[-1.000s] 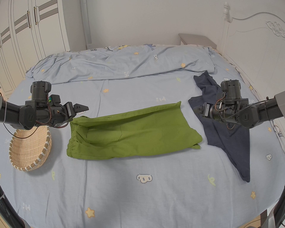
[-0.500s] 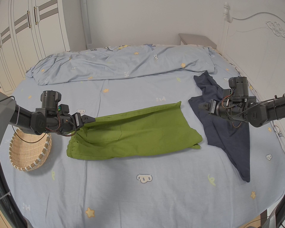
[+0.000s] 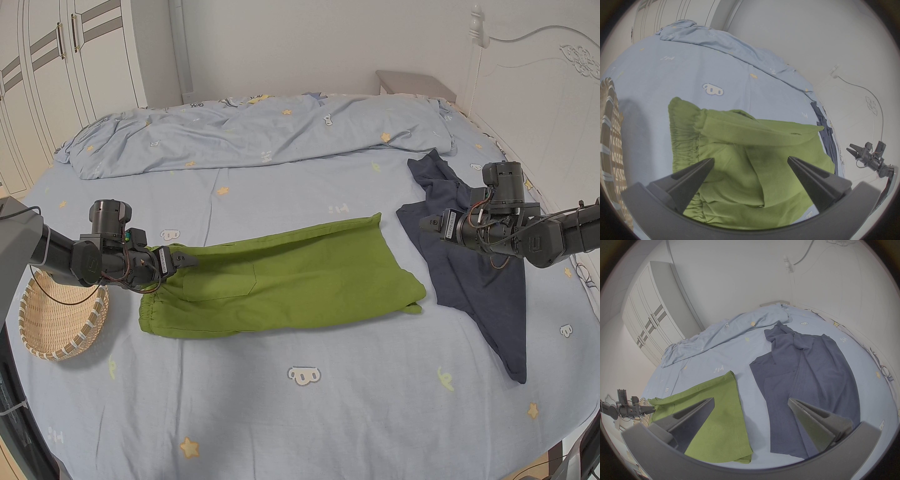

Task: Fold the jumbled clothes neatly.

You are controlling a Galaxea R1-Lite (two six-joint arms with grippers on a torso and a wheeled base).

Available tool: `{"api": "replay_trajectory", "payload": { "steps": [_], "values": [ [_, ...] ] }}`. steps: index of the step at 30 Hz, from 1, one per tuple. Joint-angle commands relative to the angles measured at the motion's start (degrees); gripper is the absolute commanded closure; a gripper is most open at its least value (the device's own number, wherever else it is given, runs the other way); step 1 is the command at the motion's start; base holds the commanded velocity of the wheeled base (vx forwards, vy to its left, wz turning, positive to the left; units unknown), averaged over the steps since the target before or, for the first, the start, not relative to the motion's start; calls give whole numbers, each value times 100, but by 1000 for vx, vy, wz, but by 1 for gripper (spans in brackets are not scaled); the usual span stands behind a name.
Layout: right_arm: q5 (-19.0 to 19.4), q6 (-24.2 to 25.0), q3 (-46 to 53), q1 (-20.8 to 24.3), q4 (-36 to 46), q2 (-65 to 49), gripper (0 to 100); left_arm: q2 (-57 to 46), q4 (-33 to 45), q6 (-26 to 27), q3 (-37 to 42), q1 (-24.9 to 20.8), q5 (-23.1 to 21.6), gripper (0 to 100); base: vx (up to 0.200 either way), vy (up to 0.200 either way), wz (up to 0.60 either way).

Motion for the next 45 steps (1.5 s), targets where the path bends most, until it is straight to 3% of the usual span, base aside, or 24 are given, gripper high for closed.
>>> {"api": "replay_trajectory", "payload": {
  "steps": [1, 12, 16, 28, 32, 39, 40, 45],
  "values": [
    [-8, -6, -2, 14, -3, 21, 0, 33, -21, -236, -273, -48, 56, 0, 0, 0, 0],
    [-16, -6, 51, 14, -12, 21, 0, 657, -92, -895, -1398, 66, 179, 0, 0, 0, 0],
    [-25, -15, 60, 31, -12, 30, 0, 1132, -435, -1590, -2022, 84, 724, 0, 0, 0, 0],
    [-16, -23, 60, 5, -12, 30, 0, 1176, -408, -1572, -1996, 75, 759, 0, 0, 0, 0],
    [10, -23, 16, -4, -12, 39, 0, 798, -417, -1625, -1785, 84, 777, 0, 0, 0, 0],
    [63, -41, -143, -22, -12, 56, 0, -661, -417, -1581, -414, 102, 742, 0, 0, 0, 0],
    [151, -32, -222, -74, -3, 100, 0, -960, -426, -1528, 149, 102, 733, 0, 0, 0, 0],
    [493, -6, -292, -109, 58, 91, 0, -1136, -435, -1141, 1028, 348, 724, 0, 0, 0, 0]
  ]
}}
